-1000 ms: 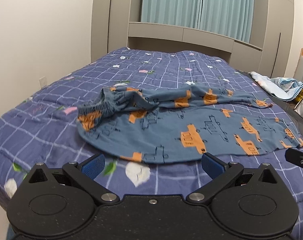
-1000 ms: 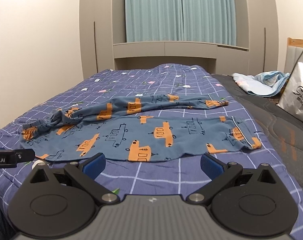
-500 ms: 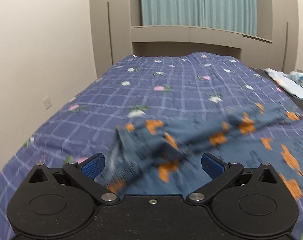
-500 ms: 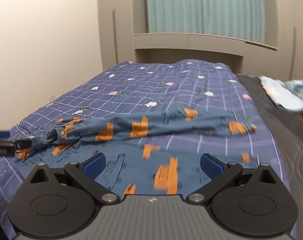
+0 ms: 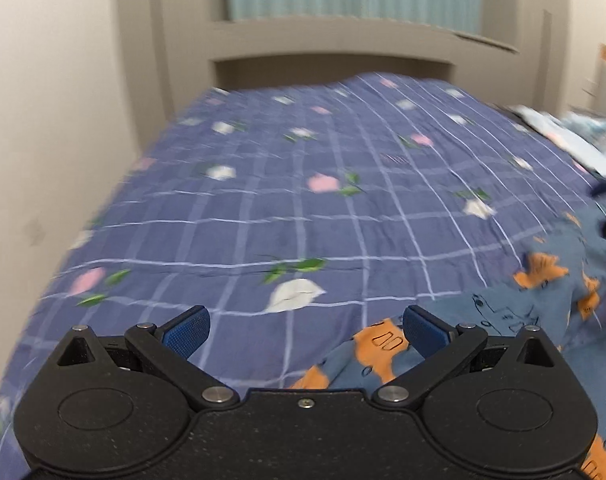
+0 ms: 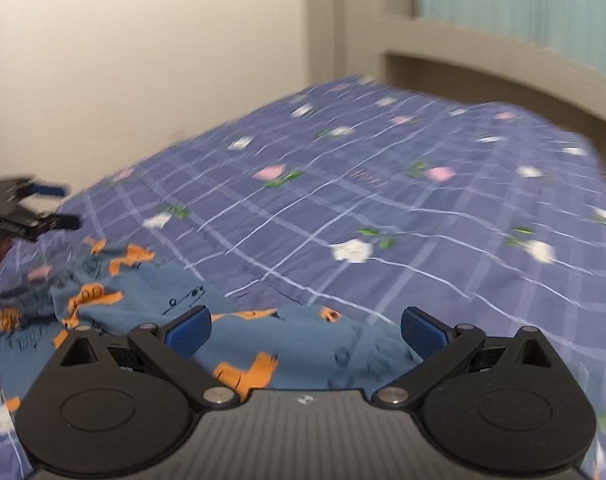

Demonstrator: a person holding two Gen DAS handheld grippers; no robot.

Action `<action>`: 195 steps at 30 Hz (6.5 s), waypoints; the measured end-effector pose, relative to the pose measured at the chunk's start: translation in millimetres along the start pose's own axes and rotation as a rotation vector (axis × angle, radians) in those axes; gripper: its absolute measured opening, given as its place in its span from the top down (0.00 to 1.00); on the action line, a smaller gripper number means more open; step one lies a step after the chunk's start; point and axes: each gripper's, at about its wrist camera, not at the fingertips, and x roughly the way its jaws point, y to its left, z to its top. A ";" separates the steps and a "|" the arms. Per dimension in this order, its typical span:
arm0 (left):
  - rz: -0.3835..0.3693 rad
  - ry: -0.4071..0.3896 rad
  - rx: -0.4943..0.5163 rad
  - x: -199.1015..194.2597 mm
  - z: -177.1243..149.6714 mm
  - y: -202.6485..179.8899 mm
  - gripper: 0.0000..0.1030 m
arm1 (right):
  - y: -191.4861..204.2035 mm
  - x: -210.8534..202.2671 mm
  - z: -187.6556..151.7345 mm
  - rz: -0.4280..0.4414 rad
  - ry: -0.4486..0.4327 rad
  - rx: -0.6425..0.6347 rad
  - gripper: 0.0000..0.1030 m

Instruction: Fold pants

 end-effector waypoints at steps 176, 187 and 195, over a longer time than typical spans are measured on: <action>-0.456 -0.120 0.226 -89.9 -106.3 -357.1 1.00 | 9.6 -130.6 -120.3 -0.419 -0.108 0.178 0.98; -0.451 -0.099 0.380 -93.3 -129.2 -378.1 1.00 | 7.6 -206.0 -232.3 -0.522 -0.151 0.415 0.98; -0.428 -0.069 0.422 -86.5 -135.1 -384.8 1.00 | 0.9 -207.0 -284.2 -0.458 -0.130 0.568 0.91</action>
